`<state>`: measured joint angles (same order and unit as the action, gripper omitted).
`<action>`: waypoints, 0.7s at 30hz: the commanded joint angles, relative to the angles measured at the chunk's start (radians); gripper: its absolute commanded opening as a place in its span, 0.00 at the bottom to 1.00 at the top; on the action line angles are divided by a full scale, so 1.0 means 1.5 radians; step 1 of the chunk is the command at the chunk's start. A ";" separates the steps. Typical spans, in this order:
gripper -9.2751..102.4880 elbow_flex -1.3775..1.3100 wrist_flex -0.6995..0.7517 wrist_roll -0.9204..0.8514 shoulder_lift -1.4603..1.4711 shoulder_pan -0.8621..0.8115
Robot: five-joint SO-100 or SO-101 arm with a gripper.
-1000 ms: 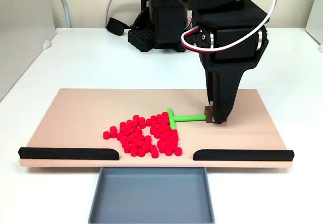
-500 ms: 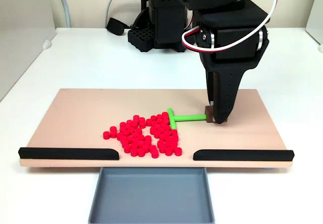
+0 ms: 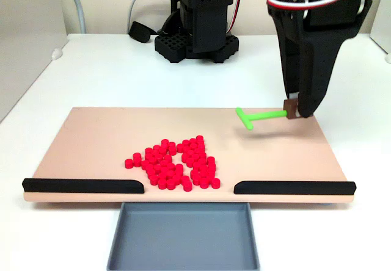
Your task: Gather the left side granules
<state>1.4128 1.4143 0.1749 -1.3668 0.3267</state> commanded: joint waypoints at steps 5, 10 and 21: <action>0.08 0.059 0.016 -0.160 -0.133 -0.014; 0.08 0.119 0.016 -0.401 -0.205 -0.058; 0.08 0.242 0.016 -0.969 -0.305 -0.167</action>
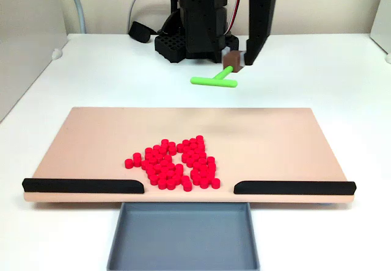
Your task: Gather the left side granules
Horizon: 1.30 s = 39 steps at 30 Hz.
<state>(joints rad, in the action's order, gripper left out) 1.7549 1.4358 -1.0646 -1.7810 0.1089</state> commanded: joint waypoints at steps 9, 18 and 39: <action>0.08 0.051 0.002 -0.304 -0.057 -0.037; 0.08 0.055 -0.006 -0.349 -0.076 -0.097; 0.08 0.051 -0.030 -0.255 -0.024 -0.079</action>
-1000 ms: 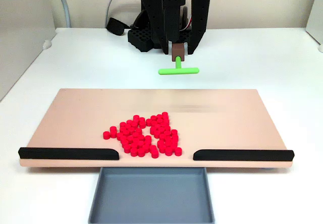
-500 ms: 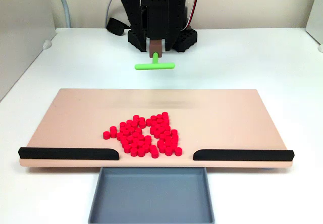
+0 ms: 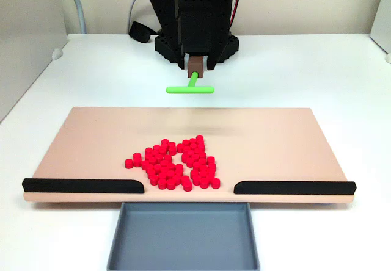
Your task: Gather the left side granules
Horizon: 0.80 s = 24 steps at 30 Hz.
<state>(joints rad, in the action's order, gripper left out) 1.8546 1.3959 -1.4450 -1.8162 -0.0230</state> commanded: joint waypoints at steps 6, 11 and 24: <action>0.08 -0.014 0.001 -0.013 0.013 0.010; 0.08 -0.014 0.004 -0.008 0.014 0.012; 0.08 -0.014 0.004 -0.005 0.018 0.032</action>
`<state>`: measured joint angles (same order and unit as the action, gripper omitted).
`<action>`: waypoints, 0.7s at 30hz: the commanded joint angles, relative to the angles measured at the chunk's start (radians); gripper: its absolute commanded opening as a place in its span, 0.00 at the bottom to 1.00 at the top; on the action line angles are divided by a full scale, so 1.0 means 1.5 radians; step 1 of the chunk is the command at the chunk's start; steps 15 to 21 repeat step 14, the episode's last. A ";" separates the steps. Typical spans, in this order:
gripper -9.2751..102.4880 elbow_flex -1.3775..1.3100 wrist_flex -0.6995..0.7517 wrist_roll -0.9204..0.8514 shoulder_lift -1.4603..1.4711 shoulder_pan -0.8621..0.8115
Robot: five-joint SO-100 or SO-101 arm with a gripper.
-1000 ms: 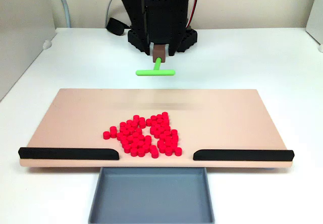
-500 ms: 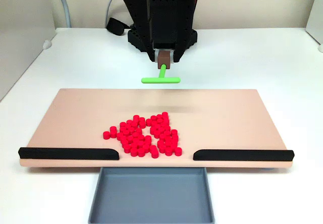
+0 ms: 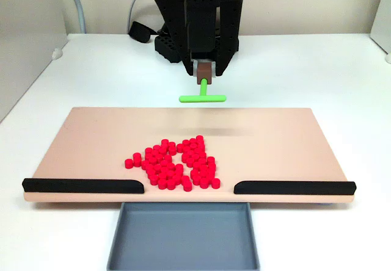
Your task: Gather the left side granules
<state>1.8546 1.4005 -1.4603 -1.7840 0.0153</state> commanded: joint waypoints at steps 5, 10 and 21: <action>0.08 -0.014 0.001 0.003 -0.003 0.011; 0.08 -0.014 0.000 0.016 0.000 0.025; 0.08 -0.014 -0.001 0.028 0.005 0.035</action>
